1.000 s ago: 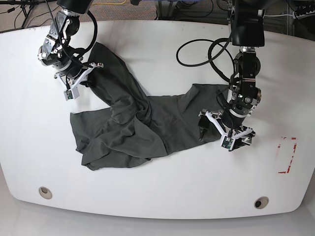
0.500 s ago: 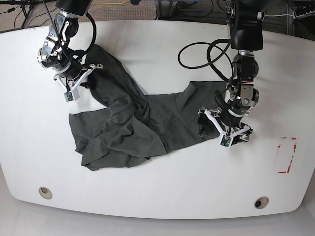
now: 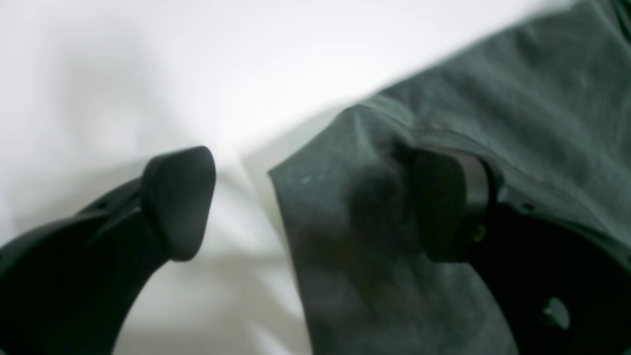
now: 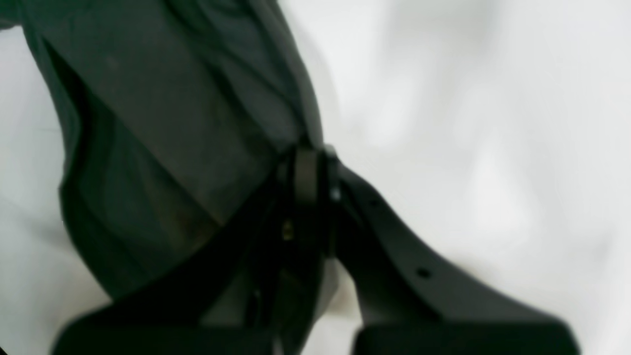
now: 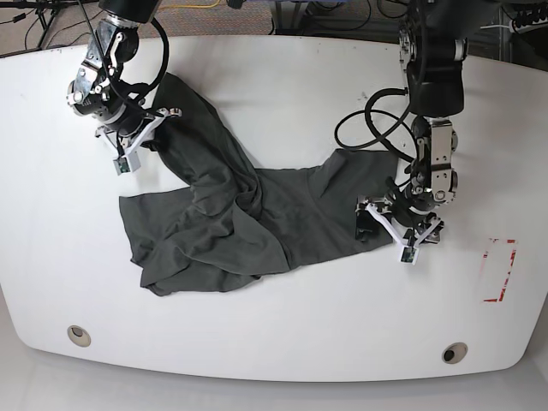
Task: Fold the T-shirt properly
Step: 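Move the left gripper down onto the shirt's sleeve edge, then close the left gripper on the sleeve edge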
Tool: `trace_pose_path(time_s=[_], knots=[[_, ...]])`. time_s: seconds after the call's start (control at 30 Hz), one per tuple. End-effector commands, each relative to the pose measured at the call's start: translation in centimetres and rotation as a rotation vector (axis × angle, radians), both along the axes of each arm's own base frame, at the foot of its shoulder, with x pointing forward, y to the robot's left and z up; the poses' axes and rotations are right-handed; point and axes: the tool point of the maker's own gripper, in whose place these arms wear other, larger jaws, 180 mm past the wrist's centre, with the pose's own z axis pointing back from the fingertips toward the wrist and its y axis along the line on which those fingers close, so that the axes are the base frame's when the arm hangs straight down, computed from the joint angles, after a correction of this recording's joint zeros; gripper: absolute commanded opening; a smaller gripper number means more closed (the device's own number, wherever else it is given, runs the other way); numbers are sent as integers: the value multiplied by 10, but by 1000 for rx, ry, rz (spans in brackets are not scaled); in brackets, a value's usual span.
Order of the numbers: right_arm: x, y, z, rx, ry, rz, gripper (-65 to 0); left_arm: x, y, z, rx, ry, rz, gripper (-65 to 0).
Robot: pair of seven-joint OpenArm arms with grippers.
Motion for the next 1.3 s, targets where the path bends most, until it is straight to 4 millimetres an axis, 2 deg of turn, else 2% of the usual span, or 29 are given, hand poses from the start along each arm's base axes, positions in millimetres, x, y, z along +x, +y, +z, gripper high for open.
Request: trace_pose_path(time_s=[0.0, 0.23, 0.37, 0.57, 0.63, 0.9, 0.97, 1.03, 1.27], knots=[[9, -5, 9, -8, -36, 0, -650, 6, 3, -3, 47, 25, -25, -53], [9, -6, 10, -9, -38, -1, -650, 10, -6, -7, 65, 22, -61, -54], [6, -6, 9, -12, -35, 0, -650, 4, -12, -16, 77, 30, -87, -52], [8, -6, 13, -14, -45, 3, -650, 5, -19, -15, 73, 18, -104, -64], [8, -4, 15, -15, -49, 7, -650, 10, -20, -7, 65, -4, -107, -68], [9, -2, 19, -15, -61, 12, -650, 9, -26, -6, 63, -9, -122, -89], [8, -3, 16, -10, -51, 5, -650, 9, -30, -6, 50, -16, -127, -130], [7, -2, 15, -9, -49, 6, -650, 9, -31, -6, 50, -20, -130, -197], [7, -1, 15, -11, -49, 9, -650, 12, -32, -3, 38, -34, -128, -472]])
